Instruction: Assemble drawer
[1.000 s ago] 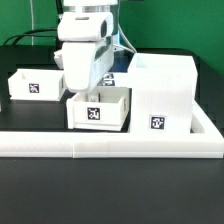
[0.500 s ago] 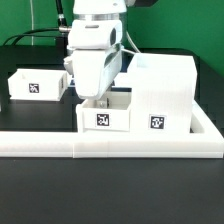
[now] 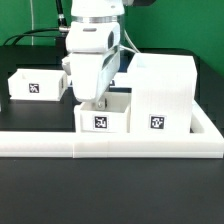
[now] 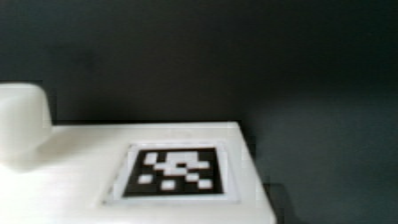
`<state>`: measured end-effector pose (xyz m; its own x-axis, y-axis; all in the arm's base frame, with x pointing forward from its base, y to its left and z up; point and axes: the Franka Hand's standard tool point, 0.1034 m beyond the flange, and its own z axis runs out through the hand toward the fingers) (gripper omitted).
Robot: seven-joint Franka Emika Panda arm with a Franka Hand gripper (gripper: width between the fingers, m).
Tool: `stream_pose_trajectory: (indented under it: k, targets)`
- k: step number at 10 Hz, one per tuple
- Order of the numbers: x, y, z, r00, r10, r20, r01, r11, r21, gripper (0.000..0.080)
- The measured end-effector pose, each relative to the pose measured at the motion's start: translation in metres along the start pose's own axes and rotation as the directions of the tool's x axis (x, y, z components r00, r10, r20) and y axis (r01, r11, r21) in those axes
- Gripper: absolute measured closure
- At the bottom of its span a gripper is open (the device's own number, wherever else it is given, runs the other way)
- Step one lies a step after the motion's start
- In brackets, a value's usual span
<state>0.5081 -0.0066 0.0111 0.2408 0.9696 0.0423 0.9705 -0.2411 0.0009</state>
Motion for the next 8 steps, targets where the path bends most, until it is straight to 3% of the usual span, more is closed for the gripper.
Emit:
stream_pose_trajectory:
  k: [8]
  targets:
    - [0.0046, 0.0037, 0.0012, 1.000, -0.021, 0.019, 0.021, 1.000, -0.010, 0.0757]
